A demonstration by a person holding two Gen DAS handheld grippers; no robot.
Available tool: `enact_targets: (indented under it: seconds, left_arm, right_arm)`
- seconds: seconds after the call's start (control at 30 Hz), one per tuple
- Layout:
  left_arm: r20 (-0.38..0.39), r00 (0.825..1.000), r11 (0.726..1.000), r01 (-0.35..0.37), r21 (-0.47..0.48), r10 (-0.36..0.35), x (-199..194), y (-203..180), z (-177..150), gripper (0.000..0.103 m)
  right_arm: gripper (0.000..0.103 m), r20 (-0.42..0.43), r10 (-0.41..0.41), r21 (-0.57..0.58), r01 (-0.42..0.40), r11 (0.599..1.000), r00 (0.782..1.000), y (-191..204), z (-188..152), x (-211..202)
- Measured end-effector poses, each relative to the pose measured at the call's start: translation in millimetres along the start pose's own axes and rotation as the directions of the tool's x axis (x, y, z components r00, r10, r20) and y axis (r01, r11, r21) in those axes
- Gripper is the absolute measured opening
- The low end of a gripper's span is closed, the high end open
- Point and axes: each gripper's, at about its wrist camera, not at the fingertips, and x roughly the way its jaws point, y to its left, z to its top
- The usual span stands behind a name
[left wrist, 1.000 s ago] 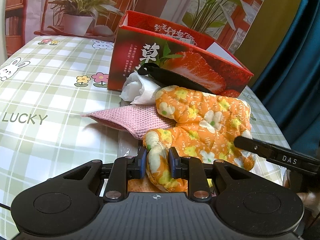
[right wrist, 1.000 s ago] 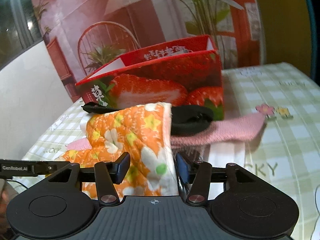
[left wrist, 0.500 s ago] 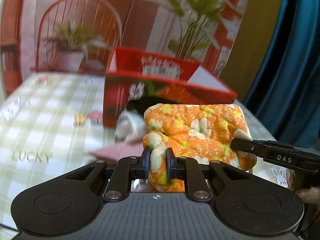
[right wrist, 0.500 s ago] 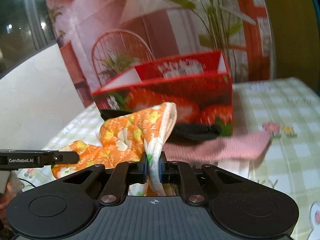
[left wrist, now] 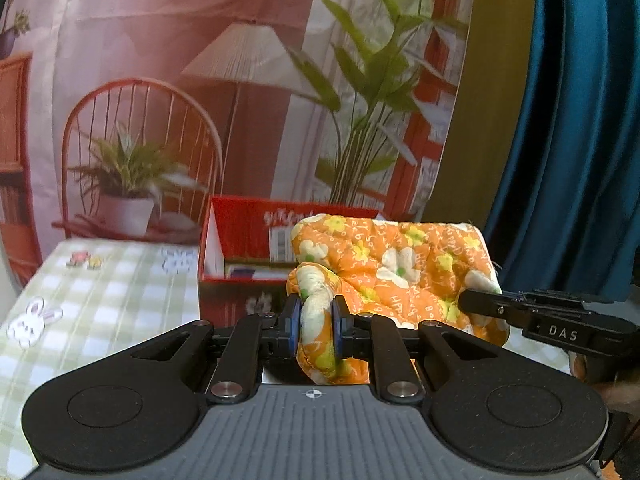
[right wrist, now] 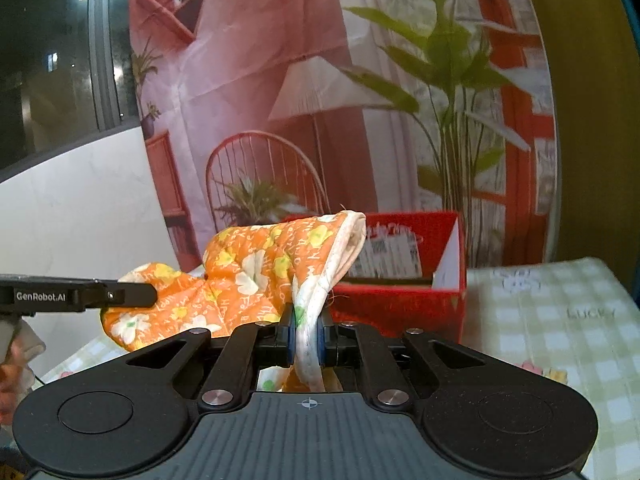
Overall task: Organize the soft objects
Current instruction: 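Lift the orange cloth with both grippers and carry it over the red box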
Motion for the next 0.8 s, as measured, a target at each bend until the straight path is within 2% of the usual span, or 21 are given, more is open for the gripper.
enact_targets:
  seconds: [0.17,0.3,0.6,0.7,0.8]
  left_arm:
    - [0.019,1.0,1.0,0.006,-0.001,-0.006,8,1,12,0.017]
    - [0.0,1.0,1.0,0.005,-0.005,-0.005,18,4,12,0.017]
    - [-0.046,0.999,0.999,0.004,-0.034,-0.006,34,19,0,0.017]
    - [-0.037,0.999,1.0,0.004,-0.03,-0.005,41,22,9,0.017]
    - [0.016,1.0,1.0,-0.005,-0.007,0.005,49,23,33,0.017]
  right_arm:
    - [0.009,0.007,0.002,-0.005,-0.002,1.0,1.0,-4,14,10]
    - [0.009,-0.002,0.003,0.001,-0.003,1.0,1.0,-10,20,20]
    - [0.009,-0.047,0.009,0.017,-0.009,1.0,0.999,-15,11,36]
    - [0.009,-0.051,0.016,0.006,-0.015,1.0,0.999,-15,13,42]
    - [0.009,-0.039,0.018,-0.026,-0.019,0.999,0.999,-17,30,50]
